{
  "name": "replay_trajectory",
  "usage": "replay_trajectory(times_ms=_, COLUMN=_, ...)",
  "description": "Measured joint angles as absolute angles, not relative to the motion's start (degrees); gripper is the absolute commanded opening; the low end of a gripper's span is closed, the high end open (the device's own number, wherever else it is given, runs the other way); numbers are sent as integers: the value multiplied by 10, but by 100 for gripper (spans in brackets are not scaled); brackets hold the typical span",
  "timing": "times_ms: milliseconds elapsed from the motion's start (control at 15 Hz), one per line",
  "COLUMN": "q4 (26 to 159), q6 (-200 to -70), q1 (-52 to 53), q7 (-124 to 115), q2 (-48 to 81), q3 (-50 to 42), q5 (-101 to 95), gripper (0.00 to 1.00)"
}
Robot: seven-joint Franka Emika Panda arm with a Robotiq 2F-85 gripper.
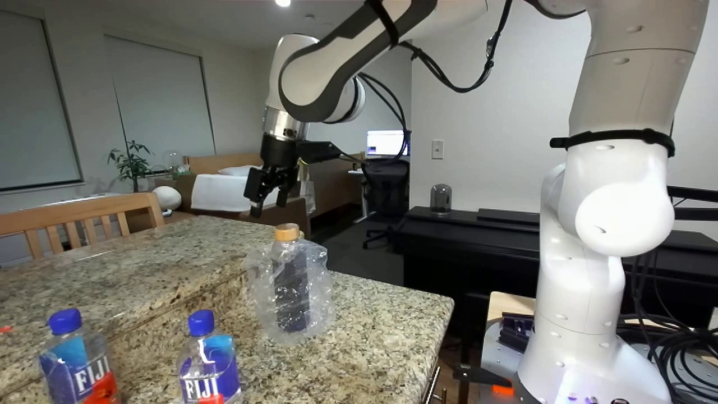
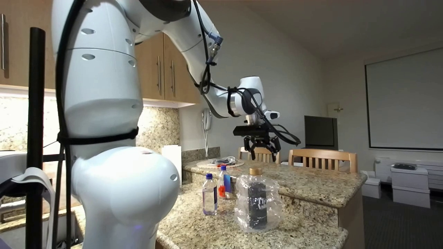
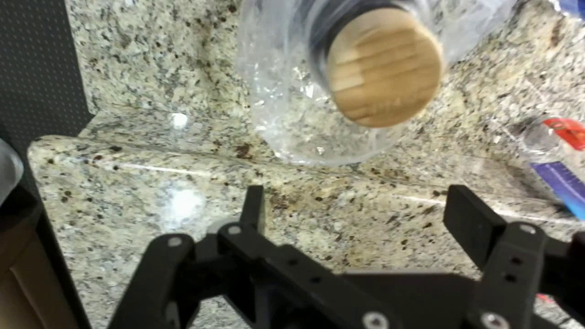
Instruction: Remove the plastic around the bottle
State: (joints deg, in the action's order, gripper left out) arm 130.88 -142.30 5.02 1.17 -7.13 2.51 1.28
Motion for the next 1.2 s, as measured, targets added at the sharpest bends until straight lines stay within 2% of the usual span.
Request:
replay_trajectory(times_ms=600, q4=1297, q6=-1321, q1=82, q7=21, q2=-118, q3=62, q5=11, gripper=100)
replay_trajectory(times_ms=1200, q4=1298, q6=-1256, q1=94, q7=45, q2=-111, q3=67, q5=21, gripper=100)
